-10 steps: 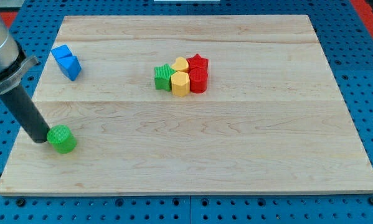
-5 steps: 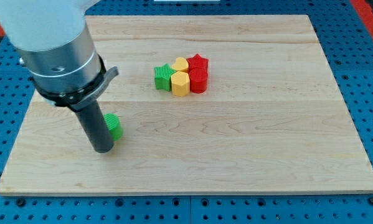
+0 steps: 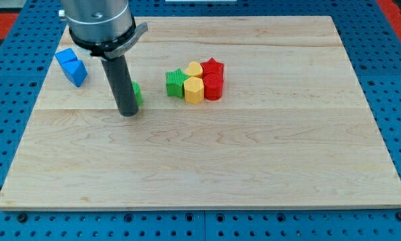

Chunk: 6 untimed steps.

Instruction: Push green circle towards green star

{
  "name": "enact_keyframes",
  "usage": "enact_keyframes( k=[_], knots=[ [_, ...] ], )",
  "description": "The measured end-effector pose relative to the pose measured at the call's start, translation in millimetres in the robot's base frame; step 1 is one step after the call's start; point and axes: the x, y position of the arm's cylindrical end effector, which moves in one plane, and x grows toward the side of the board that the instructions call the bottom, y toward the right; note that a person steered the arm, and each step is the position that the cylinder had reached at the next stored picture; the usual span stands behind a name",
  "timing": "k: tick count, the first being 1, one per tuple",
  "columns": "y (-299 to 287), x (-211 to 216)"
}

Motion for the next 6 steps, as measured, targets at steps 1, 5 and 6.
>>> enact_keyframes(
  k=[1, 5, 6],
  knots=[
    [0, -28],
    [-36, -89],
    [-29, -99]
  ],
)
